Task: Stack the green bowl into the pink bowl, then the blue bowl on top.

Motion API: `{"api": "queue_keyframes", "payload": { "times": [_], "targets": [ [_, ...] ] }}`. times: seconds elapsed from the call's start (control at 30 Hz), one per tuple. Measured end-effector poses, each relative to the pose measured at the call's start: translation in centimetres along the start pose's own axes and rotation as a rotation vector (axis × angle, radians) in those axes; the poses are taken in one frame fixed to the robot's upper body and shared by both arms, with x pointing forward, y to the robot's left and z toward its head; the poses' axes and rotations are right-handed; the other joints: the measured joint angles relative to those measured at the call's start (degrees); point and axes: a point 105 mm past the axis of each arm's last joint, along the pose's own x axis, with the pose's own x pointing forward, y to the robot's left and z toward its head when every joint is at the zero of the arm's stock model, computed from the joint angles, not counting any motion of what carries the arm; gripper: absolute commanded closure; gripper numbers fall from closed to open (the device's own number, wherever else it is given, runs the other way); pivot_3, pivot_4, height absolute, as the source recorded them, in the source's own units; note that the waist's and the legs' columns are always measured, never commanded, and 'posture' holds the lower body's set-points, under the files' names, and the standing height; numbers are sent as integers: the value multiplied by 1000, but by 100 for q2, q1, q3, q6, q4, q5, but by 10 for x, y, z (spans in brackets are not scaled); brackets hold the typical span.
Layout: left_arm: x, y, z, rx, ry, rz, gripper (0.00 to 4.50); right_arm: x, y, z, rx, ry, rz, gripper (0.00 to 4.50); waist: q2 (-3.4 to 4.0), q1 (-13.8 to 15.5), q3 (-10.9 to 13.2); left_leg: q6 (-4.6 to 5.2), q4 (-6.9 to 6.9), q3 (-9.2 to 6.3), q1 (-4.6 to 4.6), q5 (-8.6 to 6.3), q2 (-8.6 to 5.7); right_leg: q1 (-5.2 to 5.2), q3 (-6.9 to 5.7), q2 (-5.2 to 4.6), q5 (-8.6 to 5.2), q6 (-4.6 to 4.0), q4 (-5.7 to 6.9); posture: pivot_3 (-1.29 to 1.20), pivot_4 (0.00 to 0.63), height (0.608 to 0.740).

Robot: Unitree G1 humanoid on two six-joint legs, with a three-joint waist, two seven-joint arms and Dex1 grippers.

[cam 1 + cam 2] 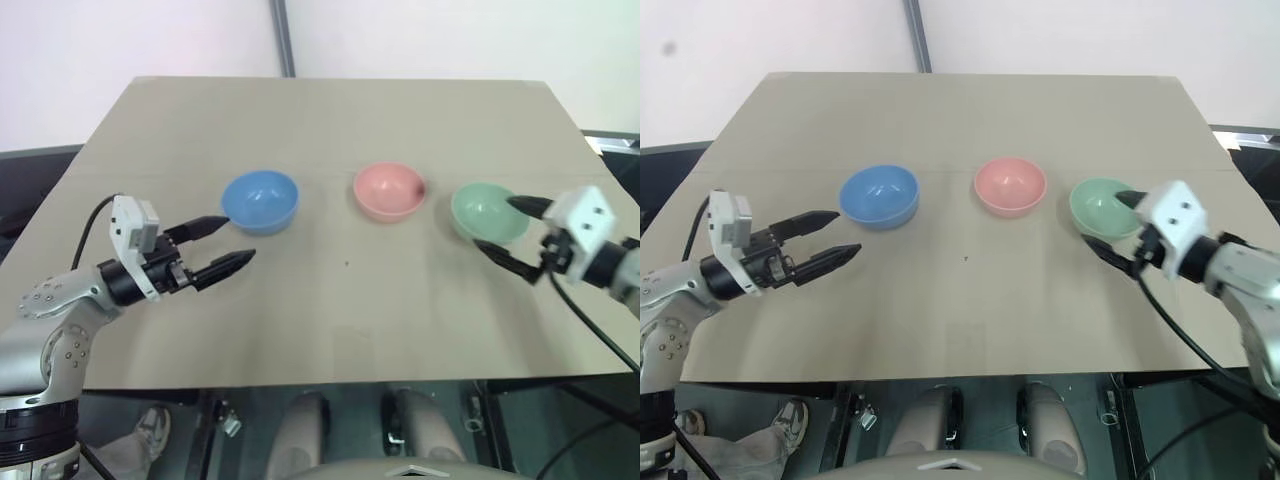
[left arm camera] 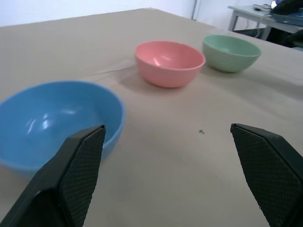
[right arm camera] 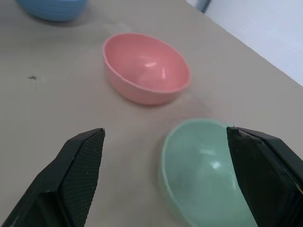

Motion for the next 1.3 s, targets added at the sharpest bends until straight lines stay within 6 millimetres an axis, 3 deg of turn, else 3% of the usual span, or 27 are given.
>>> {"api": "queue_keyframes", "payload": {
  "times": [0.2, 0.53, 0.63, 0.7, 0.9, 1.1, 1.3],
  "targets": [
    [6, -8, -4, 9, 19, -53, 37, 60, 16, 7, -39, 11, 182, 34, -2, -44, 1, 0, -3, 1, -14, 0, 1, -15, 5, 7, 15, 15, -1, 0, 150, 740],
    [-2, -26, -12, 30, 69, -122, 37, 122, 30, 9, -153, 33, 317, 34, 0, -52, 4, 0, -4, 8, -15, 0, 5, -24, 9, 9, 26, -2, 3, 0, 150, 740],
    [-5, -29, -13, 29, 78, -122, 0, 138, 30, 10, -198, 40, 327, 934, 1, -47, 5, 0, -4, 8, -16, 0, 6, -24, 9, 8, 26, -3, 4, 0, 150, 740],
    [-6, -29, -13, 32, 79, -119, 0, 142, 30, 7, -219, 53, 331, 1624, 0, -42, 4, 0, -4, 9, -16, 0, 5, -24, 9, 8, 27, -3, 3, 0, 150, 740],
    [-7, -33, -12, 44, 81, -121, 0, 149, 38, -10, -301, 91, 371, 4289, 2, -52, 5, 0, -5, 10, -17, 0, 5, -25, 12, 6, 27, -4, 3, 0, 150, 740],
    [-8, -32, -13, 38, 83, -105, 0, 144, 49, -2, -399, 55, 429, 4405, 5, -52, 7, 0, -6, 7, -15, 0, 9, -25, 9, 9, 28, -5, 6, 0, 150, 740],
    [-8, -31, -14, 30, 78, -95, 0, 111, 98, 30, -380, -82, 607, 4405, 5, -38, 8, -1, -7, 6, -16, 0, 26, -25, 8, 8, 27, -4, 4, 0, 150, 740]
  ]
}}
